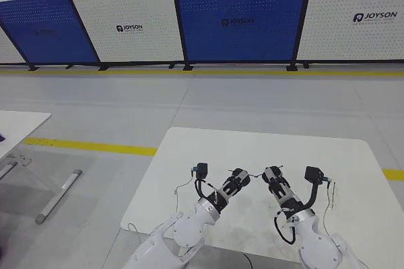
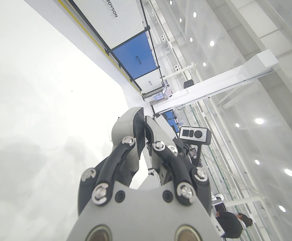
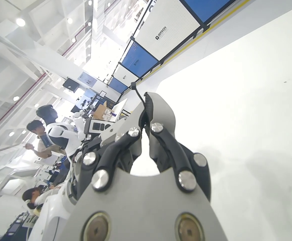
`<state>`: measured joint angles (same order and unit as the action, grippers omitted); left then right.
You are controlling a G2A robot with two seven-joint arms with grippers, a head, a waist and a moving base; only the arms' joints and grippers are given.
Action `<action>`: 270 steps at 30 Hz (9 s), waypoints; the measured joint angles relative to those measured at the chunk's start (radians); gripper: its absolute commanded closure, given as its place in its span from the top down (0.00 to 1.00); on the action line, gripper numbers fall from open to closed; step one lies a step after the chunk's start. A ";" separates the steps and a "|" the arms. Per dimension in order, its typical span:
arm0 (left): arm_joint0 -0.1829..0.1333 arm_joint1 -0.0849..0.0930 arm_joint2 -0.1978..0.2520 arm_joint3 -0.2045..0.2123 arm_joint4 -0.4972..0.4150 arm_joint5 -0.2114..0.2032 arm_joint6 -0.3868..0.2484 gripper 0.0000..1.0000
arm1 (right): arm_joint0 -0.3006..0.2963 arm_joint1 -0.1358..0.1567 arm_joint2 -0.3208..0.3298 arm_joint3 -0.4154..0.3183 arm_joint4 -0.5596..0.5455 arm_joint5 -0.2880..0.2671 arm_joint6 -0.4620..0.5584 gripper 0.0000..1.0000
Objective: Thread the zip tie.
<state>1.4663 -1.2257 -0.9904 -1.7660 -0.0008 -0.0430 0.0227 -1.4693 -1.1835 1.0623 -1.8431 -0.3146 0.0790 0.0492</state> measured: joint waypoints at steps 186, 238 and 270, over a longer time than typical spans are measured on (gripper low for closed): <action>-0.009 -0.046 -0.007 0.057 -0.414 -0.024 -0.102 0.00 | -0.073 -0.097 0.100 0.048 0.083 -0.098 0.061 0.00; -0.009 -0.060 -0.003 0.078 -0.396 -0.044 -0.075 0.00 | -0.104 -0.101 0.111 0.028 0.041 -0.107 0.076 0.00; 0.014 -0.059 -0.016 0.047 -0.422 -0.068 -0.146 0.00 | -0.087 -0.095 0.125 0.064 0.078 -0.181 0.221 0.00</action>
<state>1.4805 -1.2844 -1.0061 -1.7189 -0.4231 -0.1111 -0.1229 -1.5567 -1.2780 1.1876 -1.7786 -0.2367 -0.1017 0.2707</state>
